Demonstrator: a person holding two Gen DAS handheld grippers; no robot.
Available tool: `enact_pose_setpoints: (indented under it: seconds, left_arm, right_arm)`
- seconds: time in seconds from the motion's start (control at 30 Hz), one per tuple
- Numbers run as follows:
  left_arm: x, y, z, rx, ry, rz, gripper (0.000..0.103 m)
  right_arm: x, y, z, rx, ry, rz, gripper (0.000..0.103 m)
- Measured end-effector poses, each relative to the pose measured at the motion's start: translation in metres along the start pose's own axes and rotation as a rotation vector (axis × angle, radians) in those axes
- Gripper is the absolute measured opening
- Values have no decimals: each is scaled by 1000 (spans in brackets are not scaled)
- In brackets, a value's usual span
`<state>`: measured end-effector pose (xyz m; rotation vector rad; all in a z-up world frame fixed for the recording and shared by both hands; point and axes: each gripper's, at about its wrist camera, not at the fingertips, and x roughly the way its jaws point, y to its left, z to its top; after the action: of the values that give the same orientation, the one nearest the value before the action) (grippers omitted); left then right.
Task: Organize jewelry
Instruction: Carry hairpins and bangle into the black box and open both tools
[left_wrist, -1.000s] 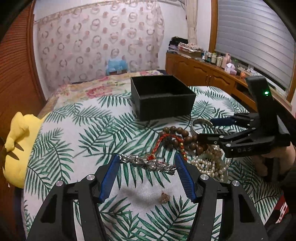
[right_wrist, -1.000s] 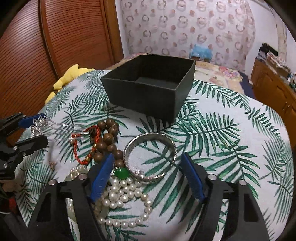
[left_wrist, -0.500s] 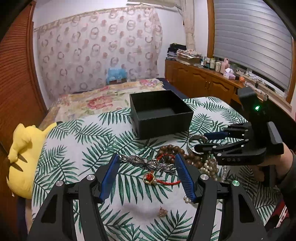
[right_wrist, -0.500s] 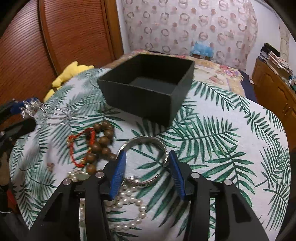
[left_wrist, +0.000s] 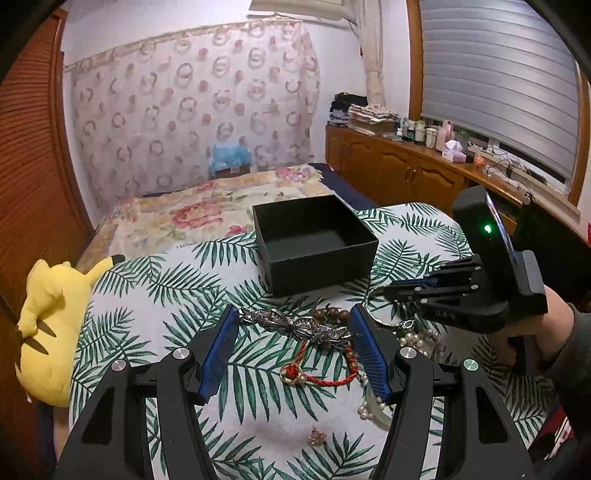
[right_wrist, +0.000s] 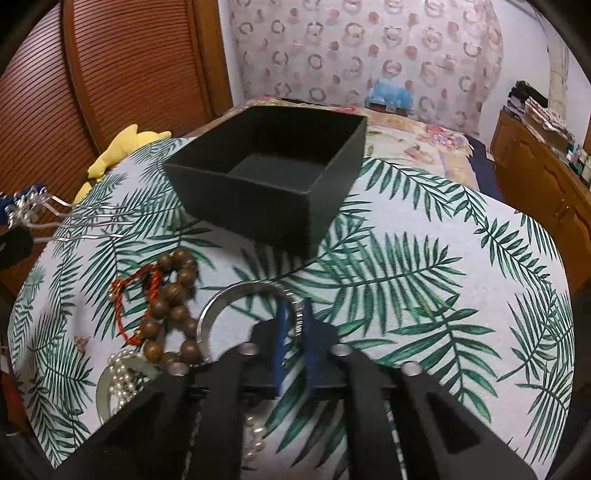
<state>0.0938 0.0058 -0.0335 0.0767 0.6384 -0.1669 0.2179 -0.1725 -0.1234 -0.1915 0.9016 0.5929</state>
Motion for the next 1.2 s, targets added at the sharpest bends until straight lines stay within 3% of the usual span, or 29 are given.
enact_pose_setpoints:
  seconds: [0.33, 0.63, 0.93, 1.03, 1.2]
  left_arm:
    - [4, -3, 13, 11, -18, 3, 59]
    - [9, 0, 36, 13, -42, 9, 59]
    - [27, 6, 65, 13, -45, 32, 59]
    - [37, 7, 73, 11, -40, 39, 59]
    - [59, 8, 80, 11, -22, 50, 59]
  right_arm:
    - [-20, -1, 7, -18, -56, -5, 6]
    - [-42, -1, 42, -37, -145, -33, 6]
    - [-19, -6, 91, -3, -158, 17, 9]
    - [-7, -9, 97, 9, -131, 64, 15]
    - [-11, -22, 92, 39, -136, 78, 16]
